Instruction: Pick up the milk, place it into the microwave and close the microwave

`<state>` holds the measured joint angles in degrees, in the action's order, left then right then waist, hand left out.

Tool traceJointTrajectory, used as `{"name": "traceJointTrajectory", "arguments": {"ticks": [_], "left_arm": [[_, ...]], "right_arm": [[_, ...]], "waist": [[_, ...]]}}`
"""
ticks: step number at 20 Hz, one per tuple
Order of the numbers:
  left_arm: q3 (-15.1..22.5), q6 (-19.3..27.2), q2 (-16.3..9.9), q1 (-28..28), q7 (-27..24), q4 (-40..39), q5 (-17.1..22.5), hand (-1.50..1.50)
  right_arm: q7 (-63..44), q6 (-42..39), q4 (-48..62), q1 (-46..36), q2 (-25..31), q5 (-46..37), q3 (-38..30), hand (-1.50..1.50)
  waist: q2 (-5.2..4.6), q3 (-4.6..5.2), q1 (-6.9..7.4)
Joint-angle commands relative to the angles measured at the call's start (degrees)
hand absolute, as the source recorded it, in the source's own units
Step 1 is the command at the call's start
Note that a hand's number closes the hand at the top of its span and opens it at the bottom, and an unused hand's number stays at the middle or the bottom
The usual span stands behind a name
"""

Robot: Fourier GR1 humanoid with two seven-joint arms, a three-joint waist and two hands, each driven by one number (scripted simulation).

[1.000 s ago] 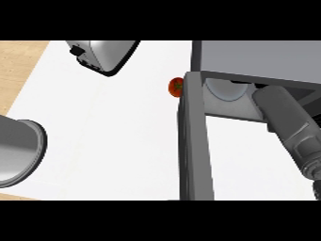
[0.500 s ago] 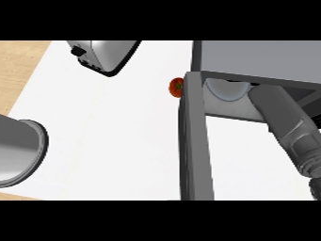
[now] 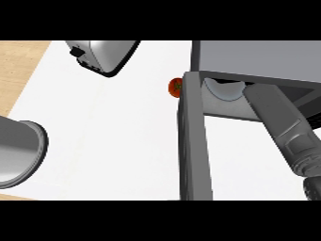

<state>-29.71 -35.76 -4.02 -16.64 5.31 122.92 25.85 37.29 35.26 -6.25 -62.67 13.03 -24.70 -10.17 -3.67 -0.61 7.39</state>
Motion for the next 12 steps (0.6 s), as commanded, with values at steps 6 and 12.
{"name": "traceJointTrajectory", "arguments": {"ticks": [6,12], "left_arm": [[5.38,-1.46,1.50,0.97,1.41,1.43,-0.58,-1.50],[9.29,-2.74,3.91,0.48,0.33,0.81,-4.18,-1.50]], "right_arm": [[7.70,-14.04,-1.82,1.79,-1.15,7.10,-6.42,-1.50],[12.17,-19.33,-1.16,6.88,-3.61,10.76,-9.72,-1.50]], "waist": [[1.40,0.29,-2.56],[2.06,0.41,-3.84]]}}
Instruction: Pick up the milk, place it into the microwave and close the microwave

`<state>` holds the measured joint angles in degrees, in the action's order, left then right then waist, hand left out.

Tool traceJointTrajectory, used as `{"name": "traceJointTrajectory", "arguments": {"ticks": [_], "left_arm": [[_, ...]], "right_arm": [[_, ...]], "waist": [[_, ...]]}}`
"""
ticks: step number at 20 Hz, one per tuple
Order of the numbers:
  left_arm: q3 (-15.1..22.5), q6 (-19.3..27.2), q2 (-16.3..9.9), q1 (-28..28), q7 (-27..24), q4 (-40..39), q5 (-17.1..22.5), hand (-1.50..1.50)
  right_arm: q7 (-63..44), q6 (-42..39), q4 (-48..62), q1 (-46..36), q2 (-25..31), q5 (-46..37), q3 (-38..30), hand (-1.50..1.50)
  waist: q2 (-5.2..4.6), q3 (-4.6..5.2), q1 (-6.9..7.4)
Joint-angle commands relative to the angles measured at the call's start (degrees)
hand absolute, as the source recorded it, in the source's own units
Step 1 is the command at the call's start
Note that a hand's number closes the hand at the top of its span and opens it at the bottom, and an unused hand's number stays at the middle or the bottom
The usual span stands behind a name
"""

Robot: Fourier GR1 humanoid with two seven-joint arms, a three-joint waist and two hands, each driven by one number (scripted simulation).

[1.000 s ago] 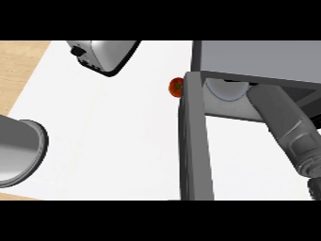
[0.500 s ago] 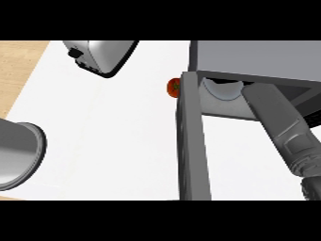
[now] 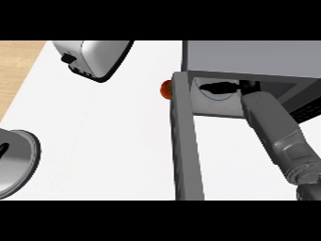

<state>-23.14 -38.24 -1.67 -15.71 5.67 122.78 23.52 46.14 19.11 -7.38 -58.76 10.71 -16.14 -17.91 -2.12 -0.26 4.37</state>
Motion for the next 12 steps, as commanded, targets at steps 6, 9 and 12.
{"name": "traceJointTrajectory", "arguments": {"ticks": [6,9,12], "left_arm": [[6.52,0.92,1.63,-0.28,3.48,1.85,-0.25,1.50],[10.81,3.74,1.65,-0.63,3.74,2.60,-3.64,1.50],[11.90,4.42,1.66,1.69,8.07,3.51,-1.57,1.50]], "right_arm": [[4.72,-14.36,-0.13,5.69,-2.38,4.88,-3.56,-1.50],[6.23,-19.08,-0.94,9.40,-3.22,5.62,-3.33,-1.50],[7.77,-21.34,-2.19,12.05,-4.25,6.64,-3.50,-1.50]], "waist": [[1.33,0.14,-2.39],[1.97,0.21,-3.75],[1.95,0.21,-3.78]]}}
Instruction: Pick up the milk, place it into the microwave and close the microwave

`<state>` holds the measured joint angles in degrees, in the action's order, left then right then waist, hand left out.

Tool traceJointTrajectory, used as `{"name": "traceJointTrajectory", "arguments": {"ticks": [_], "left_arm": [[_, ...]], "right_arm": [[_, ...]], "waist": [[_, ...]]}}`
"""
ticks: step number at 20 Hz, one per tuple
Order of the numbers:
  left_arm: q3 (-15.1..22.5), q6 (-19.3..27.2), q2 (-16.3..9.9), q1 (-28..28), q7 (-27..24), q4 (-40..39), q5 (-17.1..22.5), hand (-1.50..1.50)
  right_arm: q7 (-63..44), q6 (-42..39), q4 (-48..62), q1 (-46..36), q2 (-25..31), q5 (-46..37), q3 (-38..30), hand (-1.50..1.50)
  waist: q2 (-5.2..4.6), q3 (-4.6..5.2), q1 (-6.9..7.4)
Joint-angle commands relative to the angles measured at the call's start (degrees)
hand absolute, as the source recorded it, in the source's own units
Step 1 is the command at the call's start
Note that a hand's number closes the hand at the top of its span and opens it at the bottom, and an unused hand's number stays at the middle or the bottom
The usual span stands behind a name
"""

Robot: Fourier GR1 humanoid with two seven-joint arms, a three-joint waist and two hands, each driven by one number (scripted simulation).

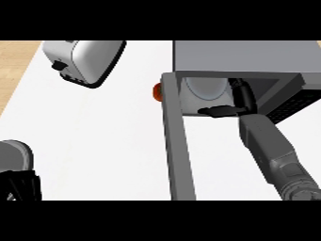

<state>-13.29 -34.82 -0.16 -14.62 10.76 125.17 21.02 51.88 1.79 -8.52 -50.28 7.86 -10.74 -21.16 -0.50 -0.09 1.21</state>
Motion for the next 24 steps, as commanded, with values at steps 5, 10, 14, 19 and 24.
{"name": "traceJointTrajectory", "arguments": {"ticks": [5,10,14,19,24], "left_arm": [[12.36,8.14,0.16,0.39,4.99,2.46,-4.12,1.50],[18.23,7.41,0.16,3.64,1.51,-2.02,-11.65,1.50],[21.28,9.81,0.16,6.11,-2.59,-6.36,-15.76,1.50],[24.54,11.05,0.16,11.42,-2.29,-11.32,-18.91,1.50],[30.83,16.93,0.16,21.14,-4.03,-22.14,-23.72,1.50]], "right_arm": [[5.29,-6.69,-4.83,11.28,-0.93,0.72,2.06,-1.50],[3.41,-9.75,-11.35,17.40,1.22,1.31,3.91,-1.50],[0.19,-8.67,-21.06,24.76,-1.37,2.56,5.57,-1.50],[-0.04,-13.86,-32.41,36.72,0.68,3.72,7.65,-1.50],[-5.45,-16.47,-45.57,44.54,0.61,6.38,8.75,-1.50]], "waist": [[0.69,0.08,-1.63],[0.79,0.12,-2.25],[1.15,0.23,-3.14],[1.05,0.23,-3.36],[0.80,0.21,-3.22]]}}
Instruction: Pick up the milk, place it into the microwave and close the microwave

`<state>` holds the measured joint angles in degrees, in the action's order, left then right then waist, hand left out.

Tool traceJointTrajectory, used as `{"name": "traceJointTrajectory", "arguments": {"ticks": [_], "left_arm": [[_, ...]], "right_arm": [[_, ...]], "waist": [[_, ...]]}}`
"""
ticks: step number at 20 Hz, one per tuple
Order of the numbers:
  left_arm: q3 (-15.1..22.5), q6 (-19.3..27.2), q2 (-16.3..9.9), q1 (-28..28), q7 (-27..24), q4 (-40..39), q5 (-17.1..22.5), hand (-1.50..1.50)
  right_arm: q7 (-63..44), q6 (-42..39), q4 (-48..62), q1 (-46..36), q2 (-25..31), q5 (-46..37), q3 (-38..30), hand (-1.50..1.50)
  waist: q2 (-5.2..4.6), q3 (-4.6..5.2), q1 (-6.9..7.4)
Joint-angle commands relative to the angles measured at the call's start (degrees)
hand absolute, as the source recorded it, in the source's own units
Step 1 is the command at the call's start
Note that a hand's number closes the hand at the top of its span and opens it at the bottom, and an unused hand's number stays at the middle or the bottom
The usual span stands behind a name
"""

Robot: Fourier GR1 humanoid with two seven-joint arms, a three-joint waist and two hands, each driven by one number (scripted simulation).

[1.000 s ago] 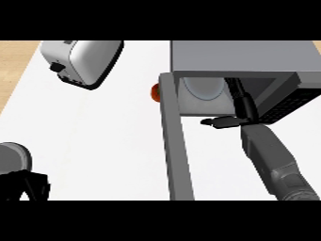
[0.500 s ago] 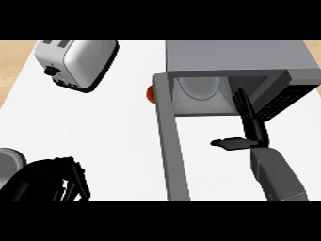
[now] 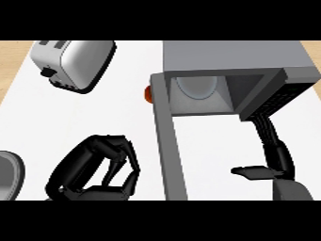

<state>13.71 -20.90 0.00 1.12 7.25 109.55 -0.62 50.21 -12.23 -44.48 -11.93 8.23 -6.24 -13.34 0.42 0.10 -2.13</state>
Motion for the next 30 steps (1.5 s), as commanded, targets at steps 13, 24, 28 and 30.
{"name": "traceJointTrajectory", "arguments": {"ticks": [13,24,28,30], "left_arm": [[20.74,26.14,-0.01,17.83,-22.89,-43.74,-7.84,1.50],[35.15,42.95,-0.01,27.99,-29.85,-55.92,13.83,1.50],[38.52,44.69,-0.01,30.46,-32.12,-57.76,18.63,1.50],[39.31,47.06,-0.01,32.41,-31.92,-56.56,21.58,1.50]], "right_arm": [[-7.66,-13.25,-35.26,21.19,6.16,8.50,2.83,-1.50],[-17.38,-16.32,-51.01,22.70,6.62,17.45,5.05,-1.50],[-19.60,-17.22,-56.04,24.94,7.70,20.48,4.24,-1.50],[-21.54,-17.65,-57.24,24.55,7.90,20.78,5.48,-1.50]], "waist": [[-0.61,0.12,-1.52],[-1.35,0.24,-4.71],[-1.50,0.26,-6.00],[-1.60,0.27,-6.32]]}}
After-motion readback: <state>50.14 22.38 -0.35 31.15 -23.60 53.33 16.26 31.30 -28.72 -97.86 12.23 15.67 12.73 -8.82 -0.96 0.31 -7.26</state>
